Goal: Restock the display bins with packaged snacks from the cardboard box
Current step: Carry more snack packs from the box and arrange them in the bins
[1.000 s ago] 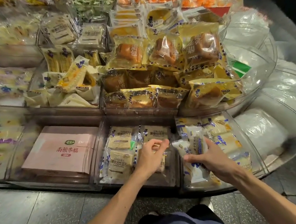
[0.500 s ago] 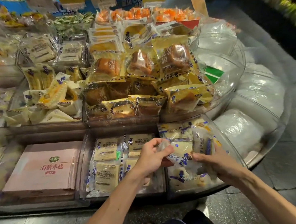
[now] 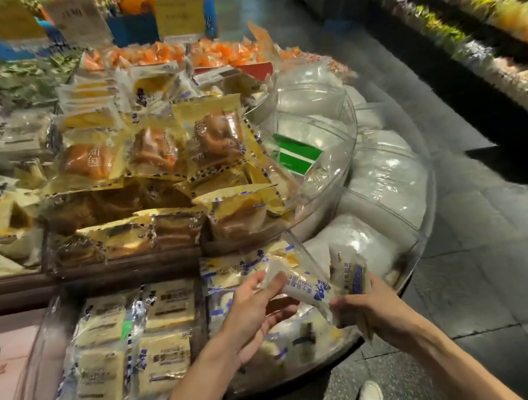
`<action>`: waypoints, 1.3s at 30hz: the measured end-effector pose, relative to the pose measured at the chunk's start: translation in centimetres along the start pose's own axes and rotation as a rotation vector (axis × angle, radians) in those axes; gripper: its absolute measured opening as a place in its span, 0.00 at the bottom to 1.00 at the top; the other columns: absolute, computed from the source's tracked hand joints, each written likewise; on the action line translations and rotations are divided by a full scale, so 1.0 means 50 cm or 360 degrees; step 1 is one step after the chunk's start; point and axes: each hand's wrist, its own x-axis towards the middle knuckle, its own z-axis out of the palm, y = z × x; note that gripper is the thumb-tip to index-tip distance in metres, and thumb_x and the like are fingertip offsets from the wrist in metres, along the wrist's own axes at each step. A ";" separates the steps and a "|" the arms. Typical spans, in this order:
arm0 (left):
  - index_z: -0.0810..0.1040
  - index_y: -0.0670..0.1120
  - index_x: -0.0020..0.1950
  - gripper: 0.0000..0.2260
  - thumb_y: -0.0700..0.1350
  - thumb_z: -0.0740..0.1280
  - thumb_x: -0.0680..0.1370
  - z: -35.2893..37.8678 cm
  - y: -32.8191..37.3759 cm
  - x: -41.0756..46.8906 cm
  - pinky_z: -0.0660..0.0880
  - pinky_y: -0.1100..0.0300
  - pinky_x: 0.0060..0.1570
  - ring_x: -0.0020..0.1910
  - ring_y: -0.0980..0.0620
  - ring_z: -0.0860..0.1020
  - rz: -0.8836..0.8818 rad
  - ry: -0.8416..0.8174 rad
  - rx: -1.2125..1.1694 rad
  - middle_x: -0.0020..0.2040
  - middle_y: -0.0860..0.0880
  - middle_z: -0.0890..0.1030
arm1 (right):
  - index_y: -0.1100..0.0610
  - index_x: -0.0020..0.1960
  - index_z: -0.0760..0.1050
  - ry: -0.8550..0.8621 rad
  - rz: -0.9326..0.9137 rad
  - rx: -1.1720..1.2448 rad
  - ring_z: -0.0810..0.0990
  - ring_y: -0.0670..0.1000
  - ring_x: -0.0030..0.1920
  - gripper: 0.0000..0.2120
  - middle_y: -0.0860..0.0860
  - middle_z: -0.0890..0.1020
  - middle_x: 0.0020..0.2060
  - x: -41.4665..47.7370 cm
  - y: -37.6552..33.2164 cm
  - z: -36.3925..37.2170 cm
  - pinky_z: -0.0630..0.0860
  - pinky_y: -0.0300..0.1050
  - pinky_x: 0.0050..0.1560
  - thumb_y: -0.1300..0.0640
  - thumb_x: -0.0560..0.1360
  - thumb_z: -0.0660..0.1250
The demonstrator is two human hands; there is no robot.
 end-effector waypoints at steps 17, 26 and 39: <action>0.76 0.43 0.62 0.15 0.47 0.71 0.78 0.605 -0.083 0.322 0.82 0.52 0.42 0.46 0.50 0.84 0.0159 0.0154 0.0712 0.51 0.46 0.84 | 0.62 0.57 0.72 0.0260 -0.0092 -0.0035 0.83 0.56 0.35 0.16 0.62 0.83 0.45 0.099 -0.201 -0.579 0.79 0.47 0.31 0.68 0.73 0.74; 0.66 0.47 0.62 0.22 0.43 0.75 0.75 0.700 -0.013 0.521 0.74 0.59 0.32 0.37 0.54 0.82 0.0264 0.0366 0.0960 0.48 0.46 0.84 | 0.63 0.57 0.73 0.0165 -0.0120 -0.0011 0.83 0.57 0.34 0.16 0.62 0.82 0.41 0.277 -0.308 -0.727 0.83 0.53 0.35 0.71 0.73 0.72; 0.69 0.54 0.61 0.13 0.47 0.69 0.80 0.814 0.069 0.905 0.77 0.54 0.45 0.42 0.52 0.80 0.0383 0.0797 0.1116 0.43 0.52 0.80 | 0.62 0.59 0.72 -0.0040 0.0090 -0.0389 0.83 0.51 0.33 0.15 0.56 0.83 0.37 0.632 -0.521 -0.935 0.81 0.48 0.31 0.69 0.75 0.71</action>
